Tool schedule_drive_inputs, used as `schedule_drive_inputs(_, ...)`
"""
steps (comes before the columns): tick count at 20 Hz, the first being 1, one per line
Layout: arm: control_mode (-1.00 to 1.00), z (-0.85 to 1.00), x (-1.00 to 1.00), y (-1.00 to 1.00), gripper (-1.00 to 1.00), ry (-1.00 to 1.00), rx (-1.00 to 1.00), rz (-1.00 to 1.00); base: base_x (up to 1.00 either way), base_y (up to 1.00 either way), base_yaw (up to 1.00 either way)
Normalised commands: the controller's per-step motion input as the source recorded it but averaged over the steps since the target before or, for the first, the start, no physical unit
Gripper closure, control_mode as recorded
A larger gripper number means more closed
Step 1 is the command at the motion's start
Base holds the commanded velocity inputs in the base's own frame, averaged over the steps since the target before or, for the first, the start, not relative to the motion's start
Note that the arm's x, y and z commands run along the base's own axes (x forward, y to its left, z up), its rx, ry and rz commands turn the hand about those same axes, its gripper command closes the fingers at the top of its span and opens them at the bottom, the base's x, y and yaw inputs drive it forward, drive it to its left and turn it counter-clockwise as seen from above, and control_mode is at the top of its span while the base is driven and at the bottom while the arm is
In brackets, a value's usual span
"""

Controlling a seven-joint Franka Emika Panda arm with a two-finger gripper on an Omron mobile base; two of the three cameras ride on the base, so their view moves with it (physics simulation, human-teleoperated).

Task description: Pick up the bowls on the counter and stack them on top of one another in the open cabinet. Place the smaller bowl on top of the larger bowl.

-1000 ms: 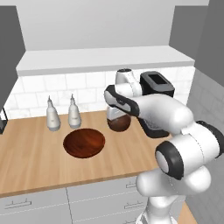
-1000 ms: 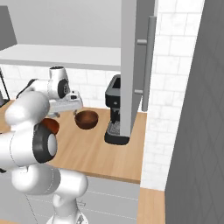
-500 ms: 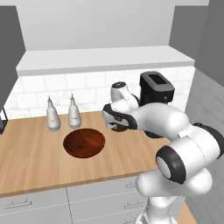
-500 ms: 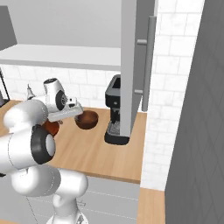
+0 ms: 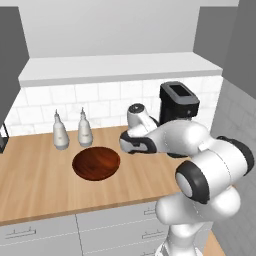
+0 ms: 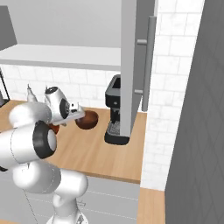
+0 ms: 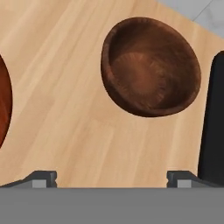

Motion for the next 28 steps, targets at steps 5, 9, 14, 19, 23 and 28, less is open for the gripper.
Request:
schedule_drive_inputs(5, -1.00, -0.15, 0.40, 0.00, -1.00, -0.01, -0.01, 0.00, 0.00, 0.00, 0.00)
schedule_drive_inputs(9, -1.00, -0.24, 0.38, 0.00, -1.00, 0.00, -0.03, 0.00, 0.00, 0.00, 0.00)
schedule_drive_inputs(14, -1.00, -0.26, 0.43, 0.00, -1.00, -0.02, -0.05, 0.00, 0.00, 0.00, 0.00)
schedule_drive_inputs(19, -1.00, -0.30, 0.43, 0.00, -1.00, -0.01, -0.06, 0.00, 0.00, 0.00, 0.00)
schedule_drive_inputs(23, -1.00, -0.32, 0.43, 0.00, -1.00, 0.00, -0.08, 0.00, 0.00, 0.00, 0.00)
schedule_drive_inputs(28, -1.00, -0.13, 0.19, 0.00, 1.00, 0.00, -0.03, 0.00, 0.00, 0.00, 0.00)
